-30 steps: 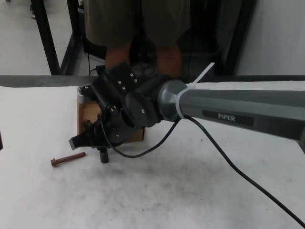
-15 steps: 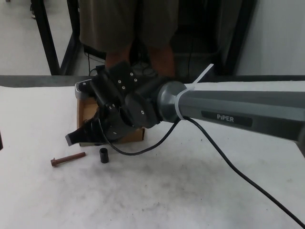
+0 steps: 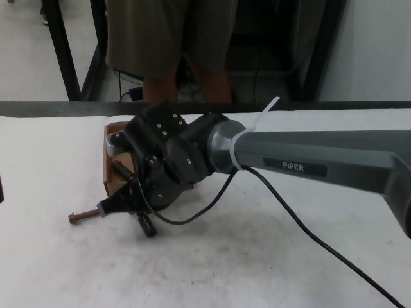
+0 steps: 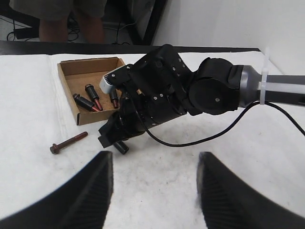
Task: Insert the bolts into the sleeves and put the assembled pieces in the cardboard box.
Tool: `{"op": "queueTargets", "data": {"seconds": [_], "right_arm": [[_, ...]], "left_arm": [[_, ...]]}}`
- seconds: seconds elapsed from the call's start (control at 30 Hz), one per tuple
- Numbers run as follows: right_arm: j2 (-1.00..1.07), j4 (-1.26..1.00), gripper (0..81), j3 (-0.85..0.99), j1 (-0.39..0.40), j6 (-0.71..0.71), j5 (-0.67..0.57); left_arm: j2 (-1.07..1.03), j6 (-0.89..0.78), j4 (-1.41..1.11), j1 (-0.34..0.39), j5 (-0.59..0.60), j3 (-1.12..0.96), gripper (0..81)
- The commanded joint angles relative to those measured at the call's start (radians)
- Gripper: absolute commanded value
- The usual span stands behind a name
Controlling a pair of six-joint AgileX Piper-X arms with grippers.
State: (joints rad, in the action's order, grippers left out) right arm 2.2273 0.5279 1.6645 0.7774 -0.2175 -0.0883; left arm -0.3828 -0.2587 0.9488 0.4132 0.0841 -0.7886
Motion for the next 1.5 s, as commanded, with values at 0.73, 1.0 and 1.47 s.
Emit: {"op": "queueTargets", "data": {"seconds": [0.73, 1.0, 1.47], "right_arm": [[-0.198, 0.431, 7.2, 0.009, -0.003, 0.041, -0.01], [-0.198, 0.419, 25.1, 0.009, 0.001, -0.01, -0.015], [-0.117, 0.33, 27.0, 0.009, 0.025, -0.058, -0.022]], "left_arm": [[0.006, 0.005, -0.011, 0.004, -0.015, -0.011, 49.9], [0.006, 0.005, -0.011, 0.004, -0.015, -0.011, 49.9], [0.006, 0.005, -0.011, 0.004, -0.013, -0.011, 49.9]]}}
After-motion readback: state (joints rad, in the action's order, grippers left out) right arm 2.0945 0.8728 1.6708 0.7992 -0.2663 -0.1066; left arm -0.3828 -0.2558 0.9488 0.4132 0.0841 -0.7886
